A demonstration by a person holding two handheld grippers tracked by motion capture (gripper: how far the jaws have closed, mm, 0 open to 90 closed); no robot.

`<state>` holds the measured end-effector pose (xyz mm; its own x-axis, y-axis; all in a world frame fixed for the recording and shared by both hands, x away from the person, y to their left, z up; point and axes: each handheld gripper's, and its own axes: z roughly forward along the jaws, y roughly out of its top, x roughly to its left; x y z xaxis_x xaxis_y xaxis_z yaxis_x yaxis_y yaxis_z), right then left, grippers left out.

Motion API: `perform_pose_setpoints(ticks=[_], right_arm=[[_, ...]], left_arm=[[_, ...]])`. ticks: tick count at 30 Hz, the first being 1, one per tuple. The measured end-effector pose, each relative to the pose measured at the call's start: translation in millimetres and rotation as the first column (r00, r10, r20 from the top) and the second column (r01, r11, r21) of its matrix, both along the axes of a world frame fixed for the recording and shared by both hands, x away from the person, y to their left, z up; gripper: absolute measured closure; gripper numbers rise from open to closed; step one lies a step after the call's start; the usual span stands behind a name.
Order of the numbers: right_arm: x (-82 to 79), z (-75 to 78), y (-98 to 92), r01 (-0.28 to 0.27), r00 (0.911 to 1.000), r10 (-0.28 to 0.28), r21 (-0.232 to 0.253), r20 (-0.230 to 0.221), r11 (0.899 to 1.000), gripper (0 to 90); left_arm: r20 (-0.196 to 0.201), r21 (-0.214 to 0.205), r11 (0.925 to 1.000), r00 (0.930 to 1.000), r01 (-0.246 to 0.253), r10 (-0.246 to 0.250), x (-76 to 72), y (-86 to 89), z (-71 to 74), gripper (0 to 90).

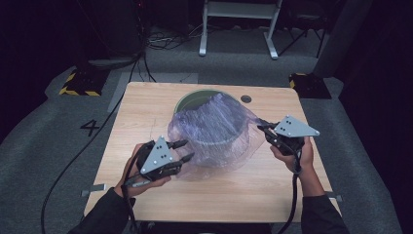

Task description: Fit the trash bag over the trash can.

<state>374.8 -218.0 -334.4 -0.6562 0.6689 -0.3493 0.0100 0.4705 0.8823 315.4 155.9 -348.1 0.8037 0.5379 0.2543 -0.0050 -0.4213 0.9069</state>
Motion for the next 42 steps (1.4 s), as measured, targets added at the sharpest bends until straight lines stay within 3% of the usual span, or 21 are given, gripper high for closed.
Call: perform_pose_setpoints(ticks=[4,6,9,11,15,19,23,25,29,39,42], right_arm=[[2.5,0.2,-1.4,0.007,1.0,-0.007,0.005,-0.003,1.0,88.7],[4.1,0.4,-1.8,0.017,0.9999,-0.017,0.005,-0.001,1.0,88.7],[7.3,1.2,-2.3,0.025,0.9997,-0.025,0.008,-0.007,1.0,88.7],[10.8,1.6,-2.8,0.03,0.9994,-0.03,0.009,-0.017,1.0,88.7],[21.0,1.2,-3.6,0.051,0.9973,-0.05,0.022,-0.053,0.998,88.7],[32.8,-1.9,-3.4,0.079,0.9924,-0.077,0.011,-0.096,0.997,88.7],[50.4,-9.6,-3.7,0.11,0.9807,-0.11,-0.007,-0.162,0.994,88.7],[57.4,-13.0,-4.3,0.117,0.9746,-0.117,-0.012,-0.191,0.993,88.7],[70.5,-21.3,-4.0,0.127,0.9636,-0.127,-0.018,-0.235,0.992,88.7],[88.2,-37.3,-1.9,0.139,0.9494,-0.129,0.016,-0.287,0.99,88.1],[90.8,-41.0,-2.2,0.151,0.9523,-0.138,0.026,-0.272,0.988,88.0]], left_arm=[[0.016,-0.015,0.9999,0.9999,-0.004,0.004,11.9,11.2,2.8,83.3],[0.035,-0.001,0.9999,0.9993,-0.013,0.013,17.2,14.4,3.2,88.8],[0.018,-0.031,0.9994,0.9997,-0.015,0.015,28.8,21.8,5.9,89.7],[0.012,-0.073,0.997,0.9996,-0.026,0.027,35.5,27.8,9.7,89.7],[-0.013,-0.161,0.9849,0.998,-0.063,0.061,54.9,41.4,16.2,89.7],[-0.043,-0.192,0.9748,0.9933,-0.114,0.107,73.7,48.9,16.2,89.7],[-0.081,-0.191,0.9664,0.984,-0.172,0.159,95.7,51.1,12.8,89.7],[-0.122,-0.196,0.9619,0.9781,-0.191,0.169,107.7,51.4,9.8,89.7],[-0.161,-0.164,0.9608,0.9669,-0.224,0.198,127.0,48.1,1.4,89.7],[-0.238,-0.139,0.9505,0.9413,-0.278,0.24,159.9,48.0,-23.8,89.6],[-0.248,-0.133,0.9502,0.9377,-0.282,0.244,166.8,48.7,-31.4,89.7]])
